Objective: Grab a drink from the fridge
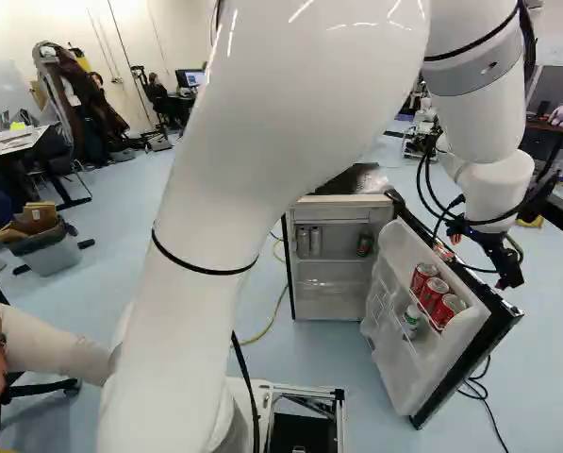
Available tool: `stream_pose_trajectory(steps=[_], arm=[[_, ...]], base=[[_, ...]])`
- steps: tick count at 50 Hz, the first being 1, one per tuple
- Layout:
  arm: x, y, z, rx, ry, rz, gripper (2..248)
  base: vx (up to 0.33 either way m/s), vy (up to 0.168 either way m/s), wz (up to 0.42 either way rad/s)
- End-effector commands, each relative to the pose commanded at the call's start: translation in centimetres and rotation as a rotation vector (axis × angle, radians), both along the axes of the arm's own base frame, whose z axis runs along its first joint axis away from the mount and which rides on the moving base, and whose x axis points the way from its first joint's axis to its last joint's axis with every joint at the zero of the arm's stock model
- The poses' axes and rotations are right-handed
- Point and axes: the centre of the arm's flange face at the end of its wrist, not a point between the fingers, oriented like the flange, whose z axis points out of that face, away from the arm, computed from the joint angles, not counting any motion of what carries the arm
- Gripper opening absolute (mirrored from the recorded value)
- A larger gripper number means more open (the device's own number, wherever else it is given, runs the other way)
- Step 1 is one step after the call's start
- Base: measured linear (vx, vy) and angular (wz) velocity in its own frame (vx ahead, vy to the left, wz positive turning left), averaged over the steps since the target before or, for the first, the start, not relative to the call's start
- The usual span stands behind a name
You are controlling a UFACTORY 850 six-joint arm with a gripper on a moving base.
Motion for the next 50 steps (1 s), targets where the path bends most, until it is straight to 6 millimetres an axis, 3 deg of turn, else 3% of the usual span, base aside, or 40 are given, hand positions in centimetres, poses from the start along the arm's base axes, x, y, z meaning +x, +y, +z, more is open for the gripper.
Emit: stream_pose_trajectory(steps=[17,50], arm=[[-1.3,2.8,0.2,0.021,0.012,0.003,247],[-1.9,8.8,0.4,0.052,0.03,0.048,247]], base=[[0.0,0.0,0.0],[0.0,0.0,0.0]])
